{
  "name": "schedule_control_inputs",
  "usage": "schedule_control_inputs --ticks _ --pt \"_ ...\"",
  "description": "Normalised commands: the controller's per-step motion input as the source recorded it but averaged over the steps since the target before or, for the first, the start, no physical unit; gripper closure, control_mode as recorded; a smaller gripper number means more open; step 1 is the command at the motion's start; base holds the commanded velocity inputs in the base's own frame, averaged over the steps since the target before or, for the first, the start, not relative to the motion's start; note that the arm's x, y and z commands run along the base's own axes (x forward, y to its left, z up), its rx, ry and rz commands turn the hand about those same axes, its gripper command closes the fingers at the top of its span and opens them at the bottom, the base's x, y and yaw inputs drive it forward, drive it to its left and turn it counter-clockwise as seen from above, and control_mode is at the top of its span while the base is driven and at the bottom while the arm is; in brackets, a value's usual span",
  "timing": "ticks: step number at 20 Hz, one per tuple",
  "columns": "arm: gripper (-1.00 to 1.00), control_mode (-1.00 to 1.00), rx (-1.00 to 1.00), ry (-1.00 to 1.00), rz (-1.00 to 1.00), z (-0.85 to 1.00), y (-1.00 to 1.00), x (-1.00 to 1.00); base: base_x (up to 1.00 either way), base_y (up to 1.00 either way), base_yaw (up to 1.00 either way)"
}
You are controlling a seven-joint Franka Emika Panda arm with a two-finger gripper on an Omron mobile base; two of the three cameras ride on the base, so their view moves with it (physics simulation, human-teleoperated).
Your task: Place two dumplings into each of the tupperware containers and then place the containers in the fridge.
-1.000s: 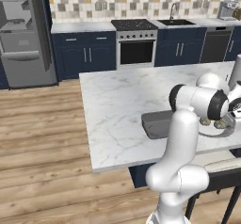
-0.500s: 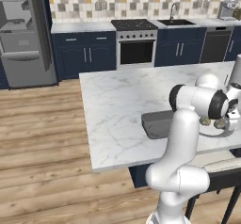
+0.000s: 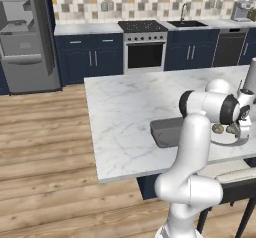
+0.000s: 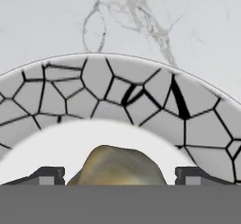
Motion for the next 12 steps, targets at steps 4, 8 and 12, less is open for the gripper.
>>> schedule_control_inputs --ticks 4,8,12 --pt "1.00 -1.00 0.06 -0.01 -0.05 -0.04 -0.01 -0.25 0.00 0.00 0.00" --pt "1.00 -1.00 0.22 -0.16 0.04 0.09 0.12 -0.42 0.00 0.00 0.00" --pt "1.00 -1.00 0.35 -0.30 0.13 0.34 0.03 -0.31 0.00 0.00 0.00"
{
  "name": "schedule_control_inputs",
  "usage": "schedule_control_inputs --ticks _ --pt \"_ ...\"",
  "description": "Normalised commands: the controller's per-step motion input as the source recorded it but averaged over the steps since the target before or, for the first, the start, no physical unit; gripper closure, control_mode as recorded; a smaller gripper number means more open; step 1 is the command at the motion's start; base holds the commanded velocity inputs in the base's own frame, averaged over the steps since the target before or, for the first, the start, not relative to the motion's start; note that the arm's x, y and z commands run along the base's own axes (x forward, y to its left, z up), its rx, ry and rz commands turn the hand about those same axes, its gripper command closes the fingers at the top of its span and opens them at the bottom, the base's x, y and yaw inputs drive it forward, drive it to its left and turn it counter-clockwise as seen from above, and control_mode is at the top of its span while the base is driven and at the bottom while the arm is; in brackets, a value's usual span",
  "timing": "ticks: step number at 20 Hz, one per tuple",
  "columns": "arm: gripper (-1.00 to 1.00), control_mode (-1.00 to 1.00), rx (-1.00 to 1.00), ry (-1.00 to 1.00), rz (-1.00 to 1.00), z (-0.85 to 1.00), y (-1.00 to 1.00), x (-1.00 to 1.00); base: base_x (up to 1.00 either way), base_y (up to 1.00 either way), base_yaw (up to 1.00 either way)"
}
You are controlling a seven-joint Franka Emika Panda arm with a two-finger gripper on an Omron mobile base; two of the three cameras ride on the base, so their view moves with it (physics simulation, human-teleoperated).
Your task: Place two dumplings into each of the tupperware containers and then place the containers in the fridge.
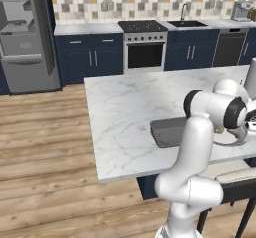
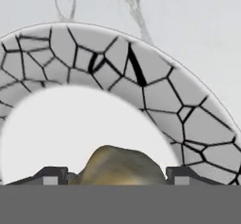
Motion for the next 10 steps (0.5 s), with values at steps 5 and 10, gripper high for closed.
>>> schedule_control_inputs --ticks 5,10 --pt "1.00 -1.00 0.24 -0.34 0.14 0.92 0.06 -0.21 0.00 0.00 0.00" --pt "1.00 -1.00 0.07 -0.24 0.19 0.95 0.50 0.00 0.00 0.00 0.00"
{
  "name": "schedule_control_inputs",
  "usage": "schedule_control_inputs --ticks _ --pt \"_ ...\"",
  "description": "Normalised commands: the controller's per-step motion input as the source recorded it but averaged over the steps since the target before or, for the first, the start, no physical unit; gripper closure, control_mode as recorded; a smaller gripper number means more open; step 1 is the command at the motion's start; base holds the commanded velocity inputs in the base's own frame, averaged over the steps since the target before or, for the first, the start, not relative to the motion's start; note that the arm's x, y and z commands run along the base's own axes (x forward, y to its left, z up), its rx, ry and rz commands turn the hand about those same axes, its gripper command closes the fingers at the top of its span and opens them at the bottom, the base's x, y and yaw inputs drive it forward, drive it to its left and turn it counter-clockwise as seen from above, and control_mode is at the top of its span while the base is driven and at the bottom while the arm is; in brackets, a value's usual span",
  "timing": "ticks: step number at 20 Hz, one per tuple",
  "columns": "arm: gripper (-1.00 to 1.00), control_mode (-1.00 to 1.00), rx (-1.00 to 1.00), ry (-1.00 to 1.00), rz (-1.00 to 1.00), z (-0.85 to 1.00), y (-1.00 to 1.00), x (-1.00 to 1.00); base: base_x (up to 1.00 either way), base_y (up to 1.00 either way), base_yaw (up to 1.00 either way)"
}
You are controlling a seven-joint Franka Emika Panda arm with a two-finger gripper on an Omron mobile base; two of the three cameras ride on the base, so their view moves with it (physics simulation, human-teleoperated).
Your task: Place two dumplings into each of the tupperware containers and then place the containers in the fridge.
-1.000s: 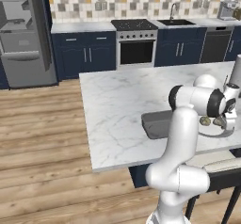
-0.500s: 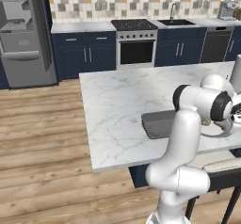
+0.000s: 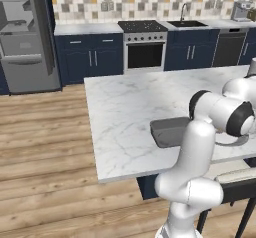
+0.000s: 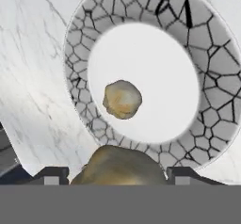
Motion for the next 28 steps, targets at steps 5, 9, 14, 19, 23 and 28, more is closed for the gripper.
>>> schedule_control_inputs --ticks 5,9,14,19,23,28 --pt "1.00 -1.00 -0.10 -0.07 0.20 0.34 1.00 -0.06 0.00 0.00 0.00" --pt "1.00 -1.00 -0.29 0.04 0.11 0.12 1.00 0.00 0.00 0.00 0.00" --pt "1.00 -1.00 -0.32 0.09 0.09 0.00 1.00 0.07 0.00 0.00 0.00" --pt "1.00 -1.00 -0.29 0.08 0.06 -0.01 1.00 0.18 0.00 0.00 0.00" --pt "1.00 -1.00 -0.16 0.14 0.12 -0.12 0.95 0.43 0.00 0.00 0.00" --pt "1.00 -1.00 -0.09 0.19 0.17 -0.36 0.64 0.72 0.00 0.00 0.00"
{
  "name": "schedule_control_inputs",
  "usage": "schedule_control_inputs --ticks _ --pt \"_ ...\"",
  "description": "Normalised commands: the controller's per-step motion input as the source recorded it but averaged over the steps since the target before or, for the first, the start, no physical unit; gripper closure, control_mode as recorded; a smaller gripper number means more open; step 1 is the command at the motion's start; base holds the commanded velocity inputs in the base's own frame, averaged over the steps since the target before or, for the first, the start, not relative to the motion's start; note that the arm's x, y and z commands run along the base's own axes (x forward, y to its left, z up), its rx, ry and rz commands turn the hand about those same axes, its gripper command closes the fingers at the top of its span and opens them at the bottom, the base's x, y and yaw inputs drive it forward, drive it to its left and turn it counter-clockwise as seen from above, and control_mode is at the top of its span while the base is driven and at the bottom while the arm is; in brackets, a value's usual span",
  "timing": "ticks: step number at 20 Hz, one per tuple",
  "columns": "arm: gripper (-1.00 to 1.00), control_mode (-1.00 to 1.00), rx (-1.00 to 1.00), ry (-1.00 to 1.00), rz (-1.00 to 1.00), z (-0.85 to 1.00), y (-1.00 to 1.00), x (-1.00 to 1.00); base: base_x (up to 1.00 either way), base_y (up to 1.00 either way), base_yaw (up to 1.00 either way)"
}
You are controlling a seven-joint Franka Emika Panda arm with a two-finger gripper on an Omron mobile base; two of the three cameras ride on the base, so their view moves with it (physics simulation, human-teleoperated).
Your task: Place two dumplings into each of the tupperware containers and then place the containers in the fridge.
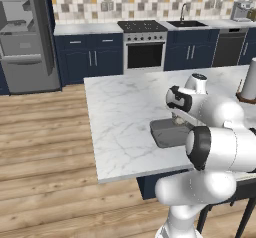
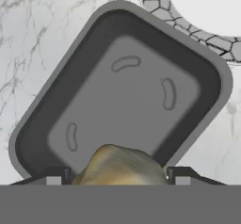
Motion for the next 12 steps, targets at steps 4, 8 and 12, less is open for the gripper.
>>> schedule_control_inputs --ticks 4,8,12 --pt "1.00 -1.00 -0.01 0.19 0.19 -0.48 0.09 0.79 0.00 0.00 0.00" --pt "1.00 -1.00 0.00 0.13 0.17 -0.46 -0.07 0.53 0.00 0.00 0.00" --pt "1.00 -1.00 0.00 0.04 0.12 -0.27 -0.02 0.09 0.00 0.00 0.00"
